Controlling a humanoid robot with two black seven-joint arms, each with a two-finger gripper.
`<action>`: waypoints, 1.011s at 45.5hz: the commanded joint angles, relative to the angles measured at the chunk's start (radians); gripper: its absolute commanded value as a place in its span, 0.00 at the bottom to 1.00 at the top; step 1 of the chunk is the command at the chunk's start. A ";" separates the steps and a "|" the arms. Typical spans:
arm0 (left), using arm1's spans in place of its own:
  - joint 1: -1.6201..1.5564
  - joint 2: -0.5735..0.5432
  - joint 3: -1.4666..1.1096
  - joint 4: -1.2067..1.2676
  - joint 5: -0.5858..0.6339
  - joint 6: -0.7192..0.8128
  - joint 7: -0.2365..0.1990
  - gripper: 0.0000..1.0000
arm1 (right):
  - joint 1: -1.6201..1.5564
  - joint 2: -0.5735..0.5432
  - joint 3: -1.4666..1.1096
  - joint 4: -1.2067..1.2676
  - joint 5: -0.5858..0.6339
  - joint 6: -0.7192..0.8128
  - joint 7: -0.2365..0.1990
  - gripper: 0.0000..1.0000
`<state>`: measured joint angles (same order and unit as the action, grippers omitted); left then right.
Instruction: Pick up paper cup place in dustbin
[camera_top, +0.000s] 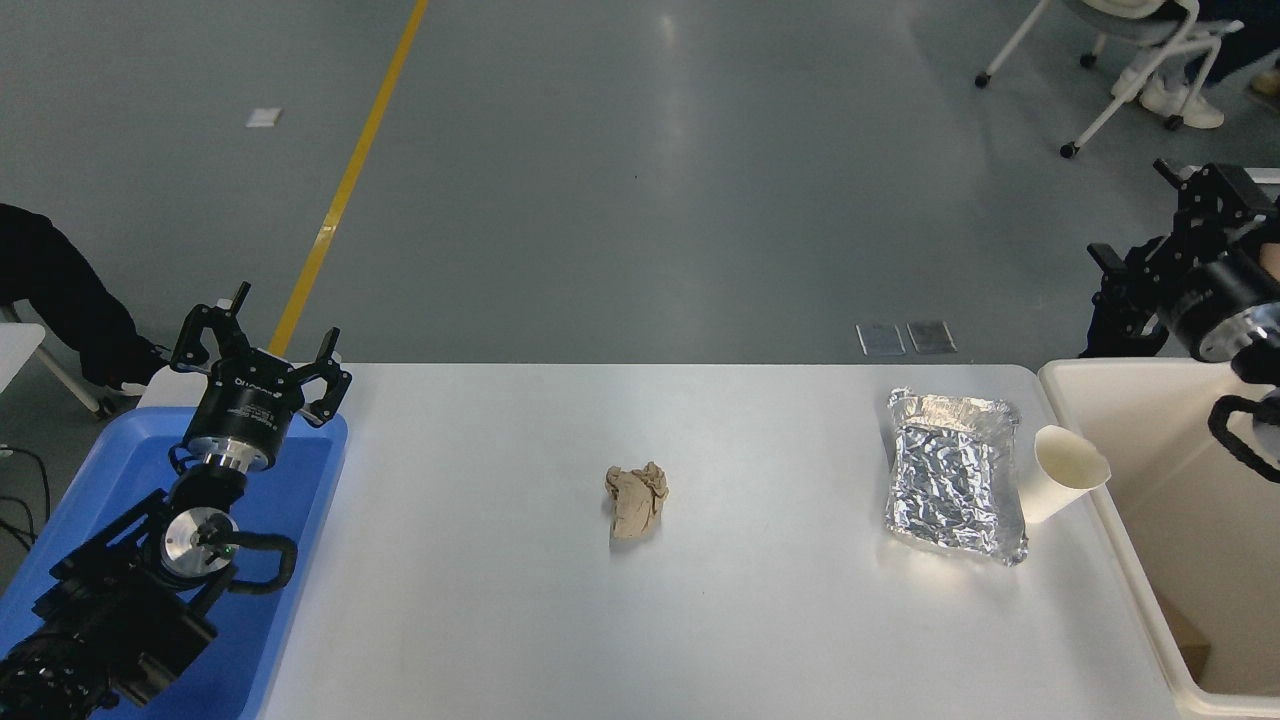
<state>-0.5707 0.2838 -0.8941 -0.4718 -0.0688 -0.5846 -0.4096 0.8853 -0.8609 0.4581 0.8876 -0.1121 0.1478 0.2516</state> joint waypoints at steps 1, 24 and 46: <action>0.000 0.000 0.000 0.001 0.000 0.000 0.000 0.99 | 0.375 -0.109 -0.514 -0.004 0.032 0.012 0.000 1.00; 0.000 0.000 0.000 0.001 0.000 -0.001 0.000 0.99 | 1.050 0.223 -1.588 0.056 0.023 0.227 -0.002 1.00; 0.000 0.000 0.000 0.001 0.001 -0.001 0.000 0.99 | 1.304 0.482 -1.790 0.244 0.107 0.526 -0.002 1.00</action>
<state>-0.5707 0.2838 -0.8944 -0.4717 -0.0680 -0.5860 -0.4095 2.0659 -0.4772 -1.1947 1.0565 -0.0394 0.5022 0.2502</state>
